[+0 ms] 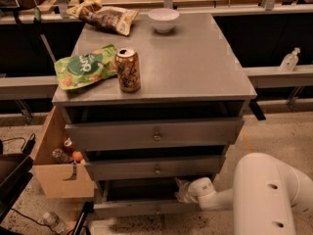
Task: Open bottom drawer
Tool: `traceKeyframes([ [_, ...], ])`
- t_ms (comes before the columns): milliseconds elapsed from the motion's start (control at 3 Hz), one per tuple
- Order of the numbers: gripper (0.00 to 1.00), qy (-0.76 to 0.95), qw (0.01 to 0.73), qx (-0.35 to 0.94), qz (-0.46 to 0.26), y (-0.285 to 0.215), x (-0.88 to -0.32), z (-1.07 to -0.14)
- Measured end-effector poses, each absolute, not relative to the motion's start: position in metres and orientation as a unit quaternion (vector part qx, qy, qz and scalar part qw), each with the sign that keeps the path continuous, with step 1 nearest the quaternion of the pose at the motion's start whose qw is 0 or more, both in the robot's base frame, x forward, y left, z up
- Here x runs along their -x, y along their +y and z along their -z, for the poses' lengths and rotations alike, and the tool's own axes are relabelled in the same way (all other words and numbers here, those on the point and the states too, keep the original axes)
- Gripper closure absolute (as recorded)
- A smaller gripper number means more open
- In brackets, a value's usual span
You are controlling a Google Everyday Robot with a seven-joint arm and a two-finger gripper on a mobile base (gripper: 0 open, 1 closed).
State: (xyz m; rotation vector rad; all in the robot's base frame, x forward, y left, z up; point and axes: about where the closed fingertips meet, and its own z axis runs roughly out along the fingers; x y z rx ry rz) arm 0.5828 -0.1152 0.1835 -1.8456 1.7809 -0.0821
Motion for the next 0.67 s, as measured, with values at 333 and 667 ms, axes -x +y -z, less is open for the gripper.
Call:
traceKeyframes([
  [333, 0.0, 0.665, 0.284, 0.69, 0.031, -0.1144, -0.5868, -0.1859],
  [667, 0.0, 0.665, 0.284, 0.69, 0.031, -0.1143, -0.5868, -0.1858],
])
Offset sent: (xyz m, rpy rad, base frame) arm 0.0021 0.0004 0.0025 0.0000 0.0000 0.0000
